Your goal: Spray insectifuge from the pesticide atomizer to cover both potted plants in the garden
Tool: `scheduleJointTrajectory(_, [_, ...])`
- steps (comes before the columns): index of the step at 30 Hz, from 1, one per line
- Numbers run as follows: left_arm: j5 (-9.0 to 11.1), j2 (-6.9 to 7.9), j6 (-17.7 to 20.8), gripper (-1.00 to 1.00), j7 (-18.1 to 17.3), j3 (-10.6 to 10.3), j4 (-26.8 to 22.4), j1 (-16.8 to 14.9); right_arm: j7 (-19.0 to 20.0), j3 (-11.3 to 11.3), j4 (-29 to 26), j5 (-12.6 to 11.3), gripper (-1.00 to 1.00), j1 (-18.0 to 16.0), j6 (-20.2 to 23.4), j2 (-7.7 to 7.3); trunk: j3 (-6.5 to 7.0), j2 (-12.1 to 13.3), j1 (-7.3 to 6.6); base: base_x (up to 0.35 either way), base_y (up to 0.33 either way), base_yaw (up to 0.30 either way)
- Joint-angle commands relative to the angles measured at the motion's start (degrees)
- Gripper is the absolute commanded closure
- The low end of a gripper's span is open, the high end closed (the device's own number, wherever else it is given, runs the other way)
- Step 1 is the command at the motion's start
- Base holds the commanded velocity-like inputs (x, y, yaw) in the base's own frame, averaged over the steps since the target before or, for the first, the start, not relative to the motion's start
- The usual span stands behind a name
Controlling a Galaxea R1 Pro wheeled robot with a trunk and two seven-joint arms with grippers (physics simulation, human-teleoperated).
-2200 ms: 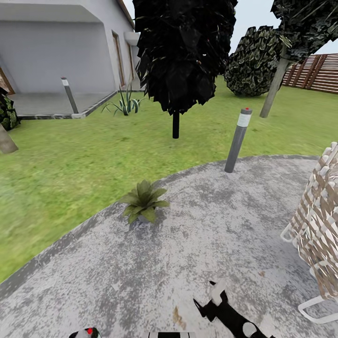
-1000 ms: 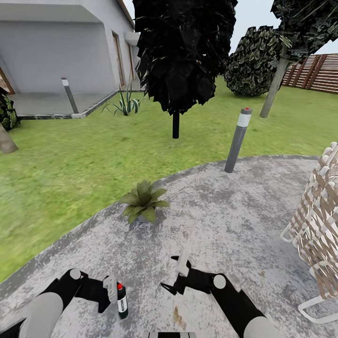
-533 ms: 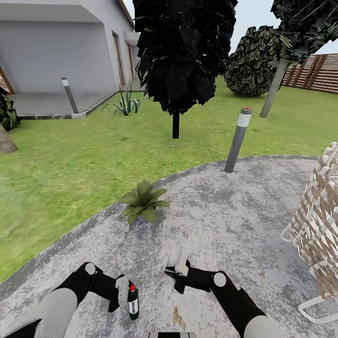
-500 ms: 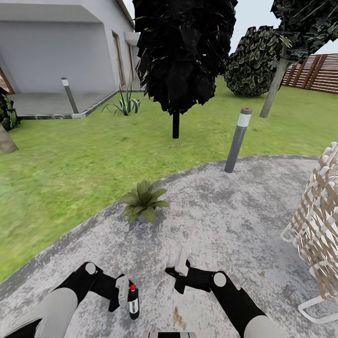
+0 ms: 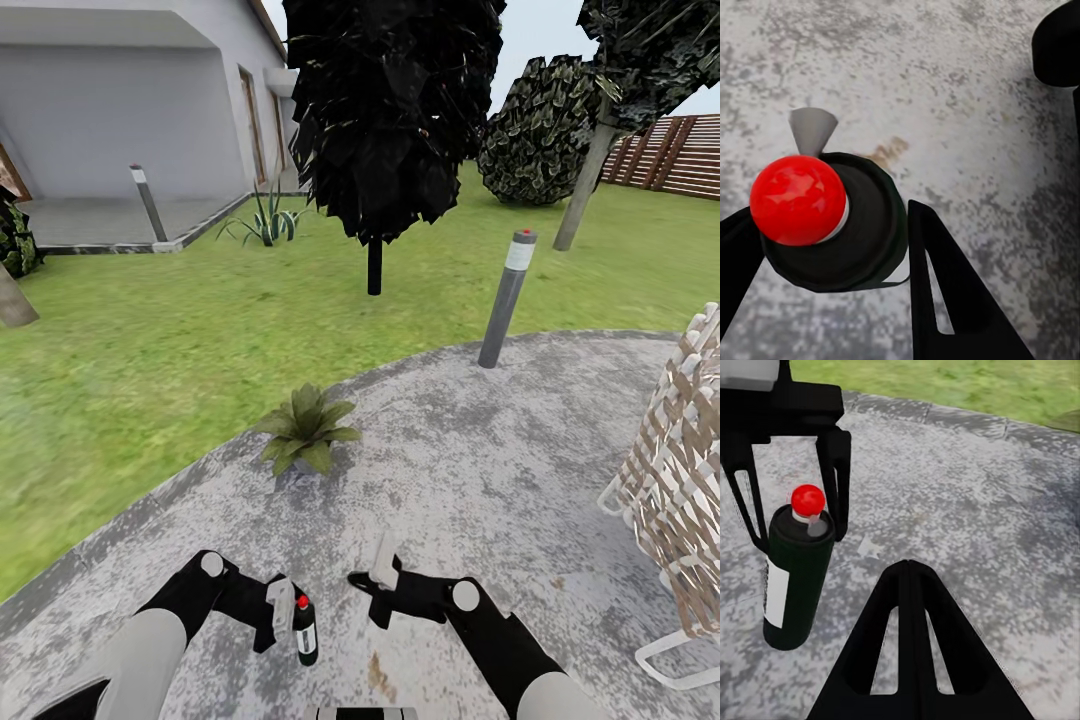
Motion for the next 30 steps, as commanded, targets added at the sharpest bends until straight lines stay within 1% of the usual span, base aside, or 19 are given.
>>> scheduleJointTrajectory(1, [-0.4, -0.08, -0.3, 1.0, -0.2, 0.5, -0.1, 0.0, 0.5, -0.1, 0.0, 0.5, 1.0, 0.0, -0.3, 0.07, -0.05, 0.0, -0.01, 0.0, 0.0, 0.0])
scheduleJointTrajectory(6, [-0.2, -0.12, -0.3, 1.0, -0.1, 0.5, -0.2, 0.0, 1.1, -0.1, 0.0, 0.4, 1.0, 0.0, -0.3, 0.13, -0.05, 0.0, -0.01, 0.0, 0.0, 0.0])
scheduleJointTrajectory(8, [-0.2, -0.38, -0.3, 1.0, 0.0, 0.6, -0.2, 0.0, 1.1, -0.1, 0.0, 0.4, 1.0, 0.0, -0.3, 0.13, -0.05, 0.0, -0.01, 0.0, 0.0, 0.0])
scheduleJointTrajectory(13, [-0.2, -1.71, -0.3, 1.0, 0.4, 0.6, -0.2, 0.0, 1.1, -0.1, 0.0, 0.4, 1.0, 0.0, -0.3, 0.17, -0.05, 0.0, -0.01, 0.0, 0.0, 0.0])
scheduleJointTrajectory(18, [-0.2, -3.54, -0.2, 1.0, 0.5, 0.5, -0.2, 0.0, 1.1, -0.1, 0.0, 0.4, 1.0, 0.0, -0.3, 0.22, -0.05, 0.0, -0.01, 0.0, 0.0, 0.0])
scheduleJointTrajectory(21, [-0.1, -4.45, -0.2, 1.0, 0.5, 0.6, -1.5, 0.0, 1.1, -0.1, 0.0, 0.4, 1.0, 0.0, -0.3, 0.22, -0.05, 0.0, -0.01, 0.0, 0.0, 0.0])
scheduleJointTrajectory(24, [-0.1, -4.85, -0.2, 1.0, 0.6, 0.6, -2.1, 0.0, 1.1, -0.1, 0.0, 0.4, 1.0, 0.0, -0.3, 0.21, -0.05, 0.0, -0.01, 0.0, 0.0, 0.0])
scheduleJointTrajectory(30, [0.0, -4.96, -0.2, 1.0, 0.5, 0.6, -2.3, 0.0, 1.1, -0.1, 0.0, 0.4, 1.0, 0.0, -0.3, 0.22, -0.05, 0.0, -0.01, 0.0, 0.0, 0.0])
